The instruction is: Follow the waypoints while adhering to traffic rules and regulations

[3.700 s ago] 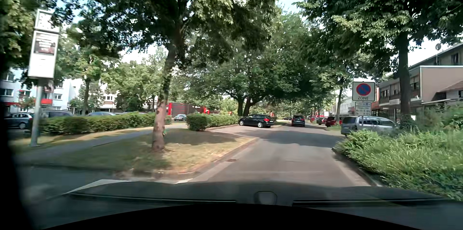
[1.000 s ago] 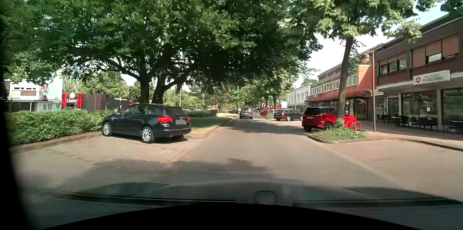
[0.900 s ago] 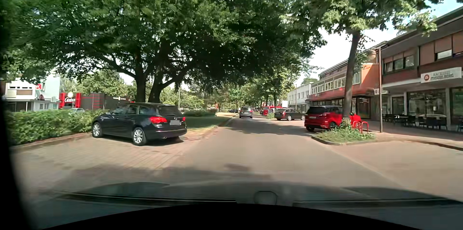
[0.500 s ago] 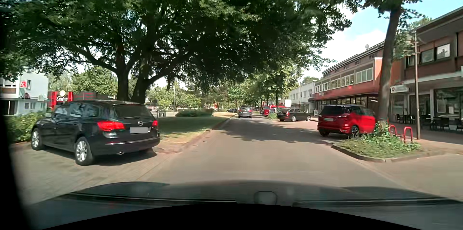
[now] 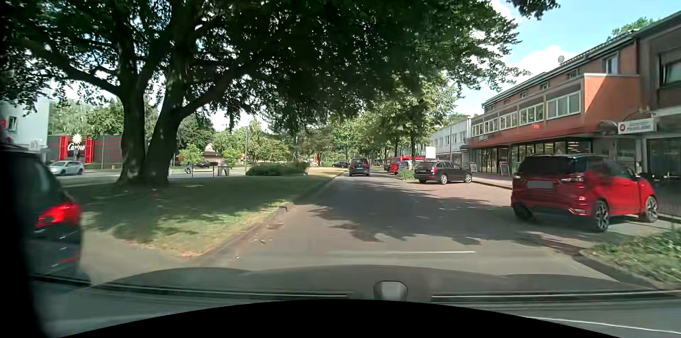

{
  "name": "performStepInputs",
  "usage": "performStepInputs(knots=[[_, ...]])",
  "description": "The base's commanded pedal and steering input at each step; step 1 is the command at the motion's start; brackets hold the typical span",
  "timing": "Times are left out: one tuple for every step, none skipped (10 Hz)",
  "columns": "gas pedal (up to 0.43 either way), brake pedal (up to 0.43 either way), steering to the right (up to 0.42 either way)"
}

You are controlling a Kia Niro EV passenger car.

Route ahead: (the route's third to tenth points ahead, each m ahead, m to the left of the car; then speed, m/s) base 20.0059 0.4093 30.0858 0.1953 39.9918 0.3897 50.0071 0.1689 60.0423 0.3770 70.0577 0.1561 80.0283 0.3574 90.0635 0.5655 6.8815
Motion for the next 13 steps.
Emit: performStepInputs(knots=[[0.118, 0.006, 0.002], [0.118, 0.006, 0.002], [0.118, 0.006, 0.001], [0.118, 0.006, 0.001], [0.118, 0.006, 0.001], [0.118, 0.006, 0.001], [0.118, 0.006, 0.001], [0.118, 0.006, 0.003], [0.118, 0.006, 0.005], [0.118, 0.006, 0.008], [0.118, 0.006, 0.008], [0.118, 0.006, 0.008], [0.118, 0.0, 0.008]])
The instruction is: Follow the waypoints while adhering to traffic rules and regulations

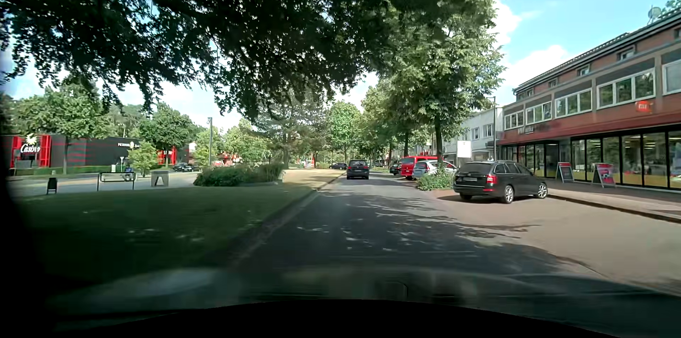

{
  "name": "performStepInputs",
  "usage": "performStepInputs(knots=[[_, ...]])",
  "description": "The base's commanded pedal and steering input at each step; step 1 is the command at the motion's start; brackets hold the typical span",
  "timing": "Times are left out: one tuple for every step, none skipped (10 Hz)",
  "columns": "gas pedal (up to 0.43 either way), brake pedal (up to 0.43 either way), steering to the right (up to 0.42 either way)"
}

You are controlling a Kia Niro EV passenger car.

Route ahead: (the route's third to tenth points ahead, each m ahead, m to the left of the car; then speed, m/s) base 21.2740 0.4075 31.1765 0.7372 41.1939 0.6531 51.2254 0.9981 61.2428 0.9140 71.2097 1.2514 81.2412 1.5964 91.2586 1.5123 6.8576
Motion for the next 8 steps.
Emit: performStepInputs(knots=[[0.118, 0.006, 0.008], [0.118, 0.006, 0.007], [0.118, 0.006, 0.007], [0.118, 0.006, 0.006], [0.118, 0.006, 0.005], [0.118, 0.006, 0.004], [0.118, 0.006, 0.004], [0.118, 0.006, 0.004]])
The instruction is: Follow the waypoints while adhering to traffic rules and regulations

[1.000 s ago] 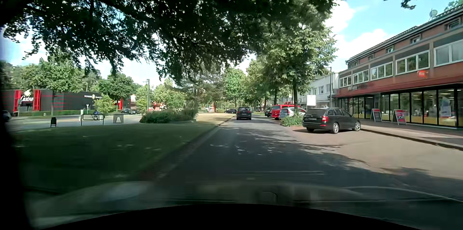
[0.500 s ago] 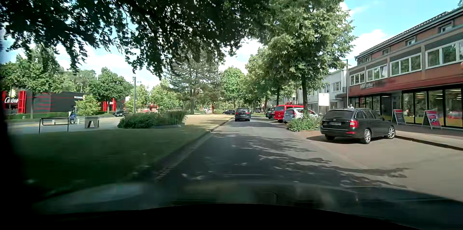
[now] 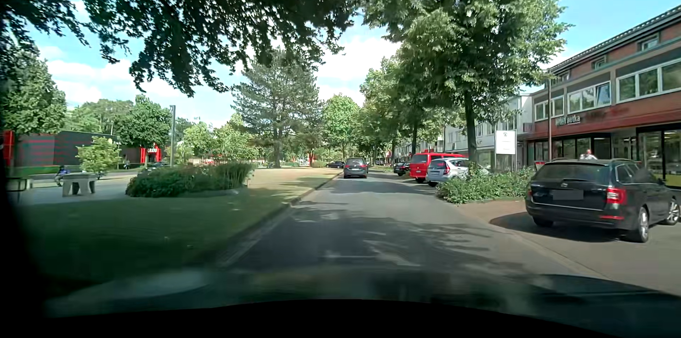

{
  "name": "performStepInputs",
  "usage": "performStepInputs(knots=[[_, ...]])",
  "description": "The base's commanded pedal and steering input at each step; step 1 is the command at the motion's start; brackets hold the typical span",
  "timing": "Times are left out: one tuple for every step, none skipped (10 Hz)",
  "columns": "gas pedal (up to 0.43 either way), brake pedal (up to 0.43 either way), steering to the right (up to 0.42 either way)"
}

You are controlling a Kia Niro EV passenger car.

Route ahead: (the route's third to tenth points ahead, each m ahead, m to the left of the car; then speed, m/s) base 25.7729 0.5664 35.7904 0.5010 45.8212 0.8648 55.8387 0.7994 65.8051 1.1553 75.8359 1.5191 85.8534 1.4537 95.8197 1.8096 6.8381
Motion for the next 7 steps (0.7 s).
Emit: performStepInputs(knots=[[0.118, 0.006, 0.003], [0.118, 0.006, 0.002], [0.118, 0.006, 0.0], [0.118, 0.006, 0.001], [0.118, 0.006, 0.0], [0.118, 0.006, 0.0], [0.118, 0.006, 0.0]])
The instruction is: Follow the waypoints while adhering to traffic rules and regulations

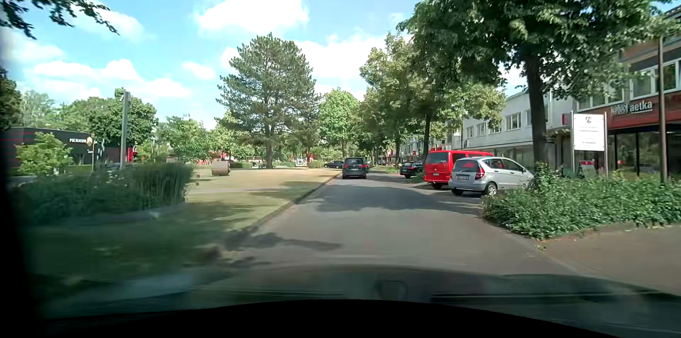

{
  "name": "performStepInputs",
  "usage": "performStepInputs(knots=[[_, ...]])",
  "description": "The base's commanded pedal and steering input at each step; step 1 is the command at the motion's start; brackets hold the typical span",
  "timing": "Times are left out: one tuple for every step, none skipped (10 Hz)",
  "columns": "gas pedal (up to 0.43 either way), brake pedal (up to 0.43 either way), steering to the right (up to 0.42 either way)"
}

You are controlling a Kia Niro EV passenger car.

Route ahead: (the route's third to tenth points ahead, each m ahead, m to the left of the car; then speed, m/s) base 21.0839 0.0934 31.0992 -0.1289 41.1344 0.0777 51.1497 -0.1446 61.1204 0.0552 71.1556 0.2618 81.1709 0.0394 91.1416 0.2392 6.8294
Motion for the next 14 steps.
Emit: performStepInputs(knots=[[0.118, 0.006, 0.0], [0.118, 0.006, 0.0], [0.118, 0.006, 0.0], [0.118, 0.006, -0.001], [0.11, 0.006, -0.001], [0.098, 0.006, -0.001], [0.098, 0.006, -0.001], [0.098, 0.006, -0.001], [0.098, 0.006, 0.0], [0.098, 0.006, 0.0], [0.098, 0.006, 0.0], [0.098, 0.006, 0.0], [0.098, 0.006, 0.001], [0.098, 0.006, 0.003]])
